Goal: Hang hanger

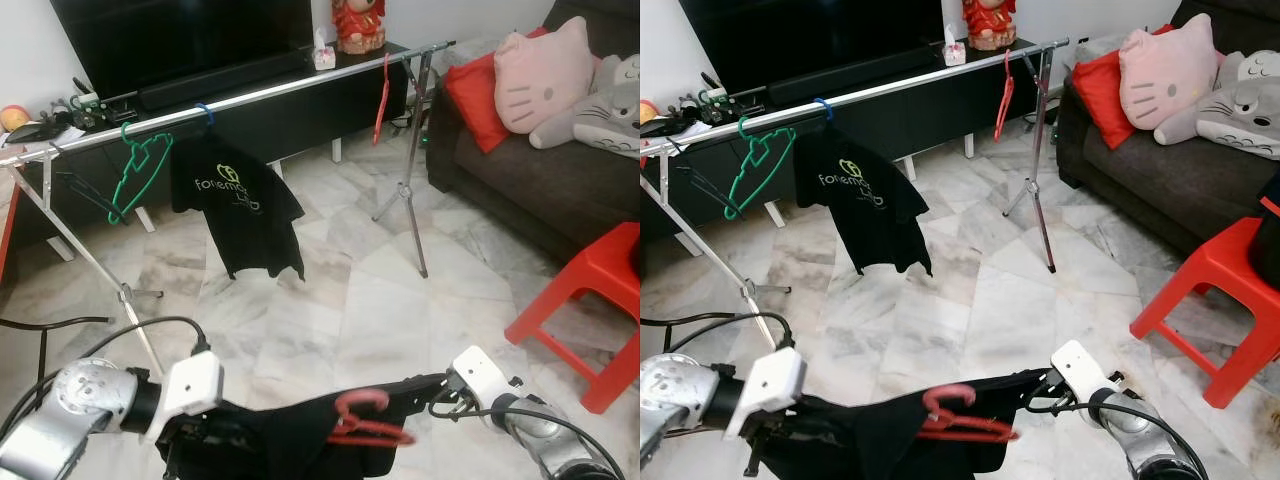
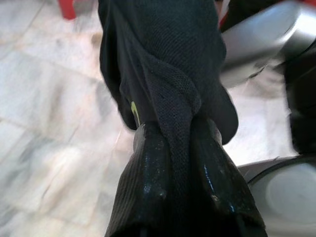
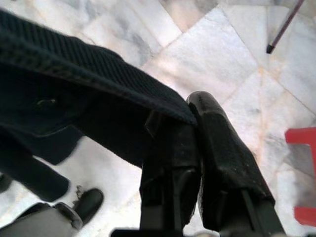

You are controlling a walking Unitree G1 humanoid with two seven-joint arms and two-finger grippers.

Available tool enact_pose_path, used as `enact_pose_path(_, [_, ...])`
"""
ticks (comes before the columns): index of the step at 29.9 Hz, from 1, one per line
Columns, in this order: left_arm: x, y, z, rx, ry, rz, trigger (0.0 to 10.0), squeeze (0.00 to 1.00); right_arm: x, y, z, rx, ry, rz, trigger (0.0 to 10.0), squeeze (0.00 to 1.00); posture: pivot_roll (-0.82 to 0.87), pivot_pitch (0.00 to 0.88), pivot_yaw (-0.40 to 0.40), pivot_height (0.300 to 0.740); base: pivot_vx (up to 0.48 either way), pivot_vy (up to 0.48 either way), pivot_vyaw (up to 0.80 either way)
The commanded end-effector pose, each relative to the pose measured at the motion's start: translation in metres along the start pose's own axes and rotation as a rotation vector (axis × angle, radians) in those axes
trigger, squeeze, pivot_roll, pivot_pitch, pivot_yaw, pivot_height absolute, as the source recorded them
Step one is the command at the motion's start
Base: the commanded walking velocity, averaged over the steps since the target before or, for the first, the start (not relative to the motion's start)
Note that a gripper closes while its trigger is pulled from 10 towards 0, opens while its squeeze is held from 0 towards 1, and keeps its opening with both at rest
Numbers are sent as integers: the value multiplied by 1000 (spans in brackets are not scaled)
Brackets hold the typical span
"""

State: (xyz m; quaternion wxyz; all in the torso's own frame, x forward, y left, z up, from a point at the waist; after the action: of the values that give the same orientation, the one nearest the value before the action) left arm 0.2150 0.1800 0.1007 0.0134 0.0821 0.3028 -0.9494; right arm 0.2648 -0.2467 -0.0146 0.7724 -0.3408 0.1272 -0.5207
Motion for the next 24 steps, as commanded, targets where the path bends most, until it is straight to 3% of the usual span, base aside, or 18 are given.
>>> enact_pose_path(1, [-5,-3,-5,-51,22,43,10000,0,12,-4,4,20,40,-29,0,0,-199,0,82,740,0,0,0])
enact_pose_path(6, [-4,0,-7,-37,12,63,10000,0,10,-2,8,21,34,-12,157,0,-196,0,82,740,0,0,0])
enact_pose_path(7, [-2,1,-7,-32,11,56,10000,0,10,-2,8,16,33,-13,4588,0,-195,0,82,740,0,0,0])
enact_pose_path(8, [-2,1,-7,-33,12,56,10000,0,10,-1,8,14,38,-5,9725,0,-195,0,82,740,0,0,0])
enact_pose_path(9, [-2,0,-6,-32,13,58,10000,0,9,-1,9,13,45,0,10000,0,-191,0,81,740,0,0,0])
enact_pose_path(10, [-2,0,-6,-27,11,58,10000,0,9,-1,9,14,48,3,10000,741,-191,0,81,740,0,0,0])
enact_pose_path(11, [-2,0,-6,-24,9,57,10000,0,9,0,9,14,49,6,10000,741,-191,0,81,740,0,0,0])
enact_pose_path(12, [-2,-1,-5,-18,5,54,10000,0,9,0,11,18,48,17,10000,1000,-193,0,82,740,0,0,0])
enact_pose_path(24, [-1,2,-2,24,-14,24,10000,0,10,-4,16,-24,-33,151,10000,1000,-204,0,85,740,0,0,0])
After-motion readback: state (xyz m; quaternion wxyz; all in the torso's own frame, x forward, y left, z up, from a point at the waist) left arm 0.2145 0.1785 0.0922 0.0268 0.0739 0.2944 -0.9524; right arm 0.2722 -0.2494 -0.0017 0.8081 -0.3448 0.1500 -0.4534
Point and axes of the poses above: a point about 5 cm out from each wrist's last joint towards the gripper, its own y axis pointing out of the wrist towards the gripper, its own z axis along the axis of the wrist's last joint, x = y × z, the point moved 1 cm from there along y, pointing out of the wrist towards the gripper, and after that the axes turned 8 degrees about y, right-handed, at the moved point
